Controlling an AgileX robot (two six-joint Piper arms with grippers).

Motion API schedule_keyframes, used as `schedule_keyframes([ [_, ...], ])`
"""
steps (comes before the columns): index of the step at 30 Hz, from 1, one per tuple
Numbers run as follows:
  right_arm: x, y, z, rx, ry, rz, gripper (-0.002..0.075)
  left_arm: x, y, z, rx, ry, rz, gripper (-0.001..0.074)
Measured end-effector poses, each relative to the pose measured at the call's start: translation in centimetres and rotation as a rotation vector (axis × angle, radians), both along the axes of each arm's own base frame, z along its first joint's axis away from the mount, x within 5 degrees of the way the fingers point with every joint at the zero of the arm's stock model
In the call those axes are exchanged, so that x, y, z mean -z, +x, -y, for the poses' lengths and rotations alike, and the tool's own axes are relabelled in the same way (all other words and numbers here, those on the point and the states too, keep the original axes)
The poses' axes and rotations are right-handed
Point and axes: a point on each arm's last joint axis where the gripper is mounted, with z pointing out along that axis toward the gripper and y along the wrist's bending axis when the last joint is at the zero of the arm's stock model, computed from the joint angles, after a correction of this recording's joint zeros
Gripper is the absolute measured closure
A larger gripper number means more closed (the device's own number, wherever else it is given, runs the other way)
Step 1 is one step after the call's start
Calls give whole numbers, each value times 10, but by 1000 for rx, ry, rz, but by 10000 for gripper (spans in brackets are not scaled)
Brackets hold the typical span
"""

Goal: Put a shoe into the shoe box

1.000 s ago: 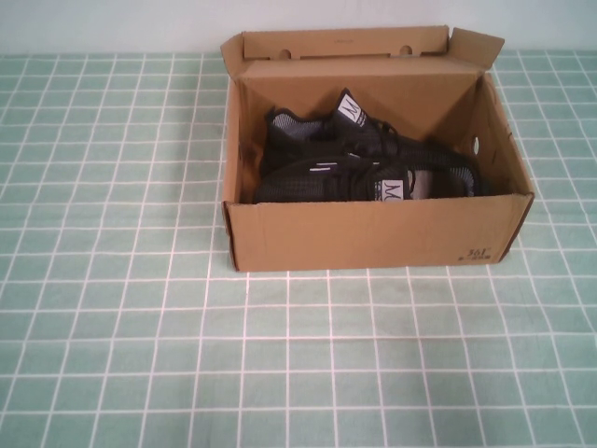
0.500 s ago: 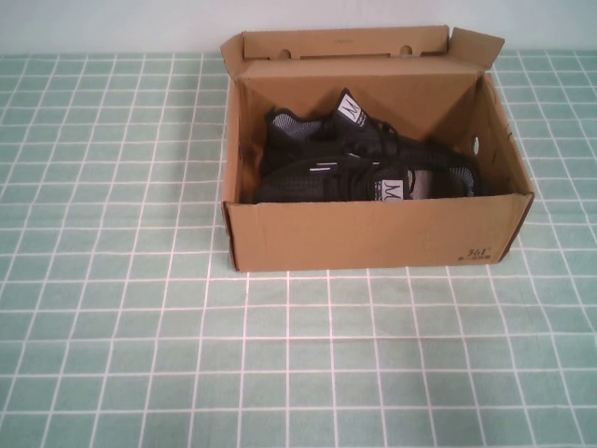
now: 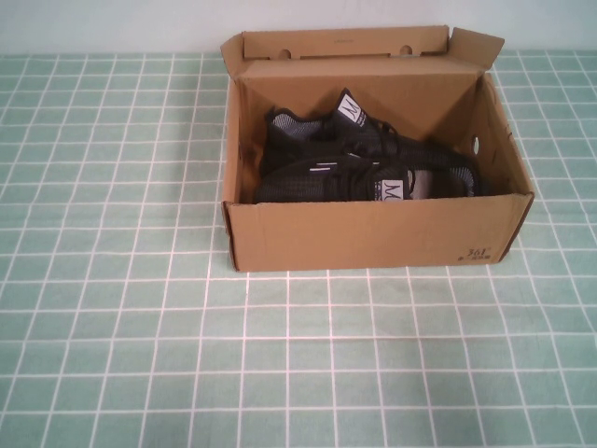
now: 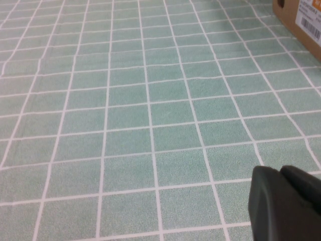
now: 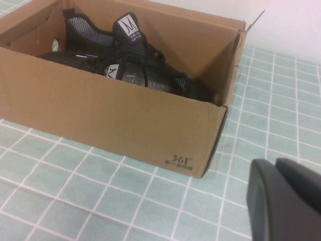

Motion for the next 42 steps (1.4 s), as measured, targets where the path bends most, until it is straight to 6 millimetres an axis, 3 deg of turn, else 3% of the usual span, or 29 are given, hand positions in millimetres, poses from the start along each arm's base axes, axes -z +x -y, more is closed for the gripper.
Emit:
schedule_keyframes([
  [7,-4,-6,3,13,11,41,734,0,0,0,0,2,0,738],
  [8,-26,-11,11,78,-25,223,733,0,0,0,0,2,0,738],
  [10,-29,-16,17,122,-97,277,733,0,0,0,0,4,0,738],
  [11,-10,-13,12,80,-59,131,734,0,0,0,0,4,0,738],
  [19,-18,-37,29,260,-143,295,734,0,0,0,0,5,1,738],
  [24,7,-45,34,362,-130,295,734,0,0,0,-1,4,1,738],
  [25,19,-47,36,422,-109,350,733,0,0,0,-1,4,1,738],
  [32,90,-39,40,478,-81,221,733,0,0,0,-1,4,-1,738],
  [42,110,-41,35,412,-44,-31,734,0,0,0,-1,4,-1,738],
])
